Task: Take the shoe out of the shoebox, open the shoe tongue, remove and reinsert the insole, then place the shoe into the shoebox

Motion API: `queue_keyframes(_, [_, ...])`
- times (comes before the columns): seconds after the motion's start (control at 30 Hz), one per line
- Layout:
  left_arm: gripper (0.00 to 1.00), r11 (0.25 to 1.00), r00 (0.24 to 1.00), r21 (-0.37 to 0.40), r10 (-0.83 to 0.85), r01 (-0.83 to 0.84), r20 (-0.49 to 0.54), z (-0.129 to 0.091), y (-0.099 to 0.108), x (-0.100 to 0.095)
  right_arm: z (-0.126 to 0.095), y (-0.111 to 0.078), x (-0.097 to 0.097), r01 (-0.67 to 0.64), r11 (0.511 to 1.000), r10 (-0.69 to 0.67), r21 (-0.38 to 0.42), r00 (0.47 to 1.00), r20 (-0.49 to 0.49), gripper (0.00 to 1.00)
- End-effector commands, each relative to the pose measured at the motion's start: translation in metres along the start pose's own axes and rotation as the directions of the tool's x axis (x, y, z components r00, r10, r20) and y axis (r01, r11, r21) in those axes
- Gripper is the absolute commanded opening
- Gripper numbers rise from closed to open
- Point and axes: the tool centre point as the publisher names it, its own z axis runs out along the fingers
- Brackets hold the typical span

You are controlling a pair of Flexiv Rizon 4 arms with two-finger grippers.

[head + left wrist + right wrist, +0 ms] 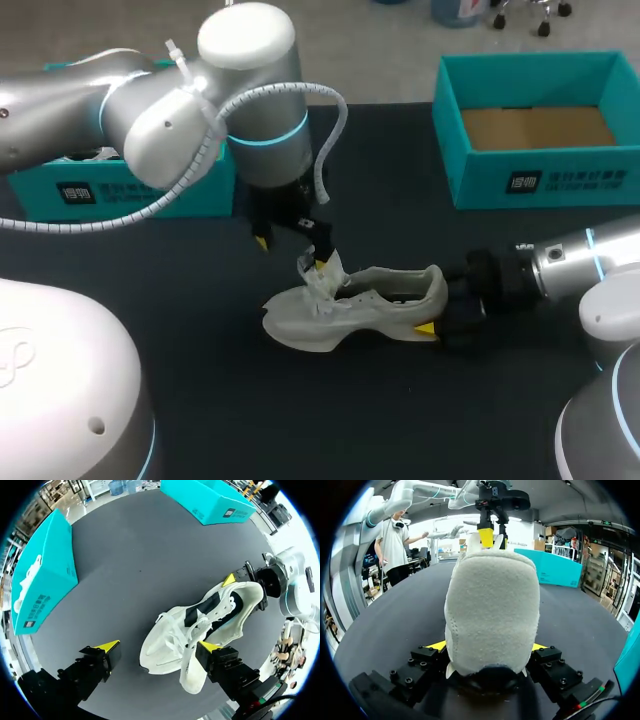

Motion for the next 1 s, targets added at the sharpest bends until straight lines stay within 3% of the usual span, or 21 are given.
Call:
queue_keyframes(0.03, [1.00, 0.641, 0.638, 0.091, 0.767, -0.762, -0.068, -0.029, -0.012, -0.007, 0.001, -0.002, 0.000, 0.001, 1.000, -0.001, 0.001, 1.000, 0.001, 0.00])
queue_keyframes(0.07, [1.00, 0.529, 0.531, 0.049, 0.846, -0.847, 0.044, -0.034, -0.013, -0.001, 0.001, -0.002, 0.000, 0.001, 1.000, -0.001, 0.001, 1.000, 0.001, 0.00])
queue_keyframes(0.1, [1.00, 0.407, 0.413, 0.081, 0.909, -0.910, 0.060, -0.042, -0.013, 0.005, 0.001, -0.002, 0.000, 0.001, 1.000, -0.001, 0.001, 1.000, 0.001, 0.00])
queue_keyframes(0.47, [1.00, 0.407, 0.413, 0.081, 0.909, -0.910, 0.060, -0.042, -0.013, 0.005, 0.001, -0.002, 0.000, 0.001, 1.000, -0.001, 0.001, 1.000, 0.001, 0.00])
queue_keyframes(0.57, [1.00, 0.346, 0.371, 0.181, 0.919, -0.921, 0.135, -0.055, -0.017, 0.027, 0.001, -0.002, 0.000, 0.001, 1.000, -0.001, 0.001, 1.000, 0.001, 0.00])
queue_keyframes(0.63, [1.00, 0.313, 0.341, 0.181, 0.928, -0.932, 0.151, -0.059, -0.022, 0.043, 0.001, -0.002, 0.000, 0.001, 1.000, -0.001, 0.001, 1.000, 0.001, 0.00])
queue_keyframes(0.67, [0.96, 0.294, 0.319, 0.172, 0.936, -0.940, 0.146, -0.060, -0.025, 0.051, 0.001, -0.002, 0.000, 0.001, 1.000, -0.001, 0.001, 1.000, 0.001, 0.00])
queue_keyframes(0.73, [0.54, 0.266, 0.294, 0.181, 0.944, -0.947, 0.150, -0.060, -0.030, 0.063, 0.001, -0.002, 0.000, 0.001, 1.000, -0.001, 0.001, 1.000, 0.001, 0.00])
queue_keyframes(0.77, [0.42, 0.247, 0.270, 0.165, 0.953, -0.955, 0.140, -0.059, -0.033, 0.068, 0.001, -0.002, 0.000, 0.001, 1.000, -0.001, 0.001, 1.000, 0.001, 0.00])
queue_keyframes(0.8, [0.04, 0.235, 0.262, 0.177, 0.954, -0.956, 0.148, -0.058, -0.037, 0.075, 0.001, -0.002, 0.000, 0.001, 1.000, -0.001, 0.001, 1.000, 0.001, 0.00])
queue_keyframes(1.0, [0.00, 0.186, 0.211, 0.168, 0.966, -0.968, 0.146, -0.044, -0.048, 0.102, 0.001, -0.002, 0.000, 0.001, 1.000, -0.001, 0.001, 1.000, 0.001, 0.00])
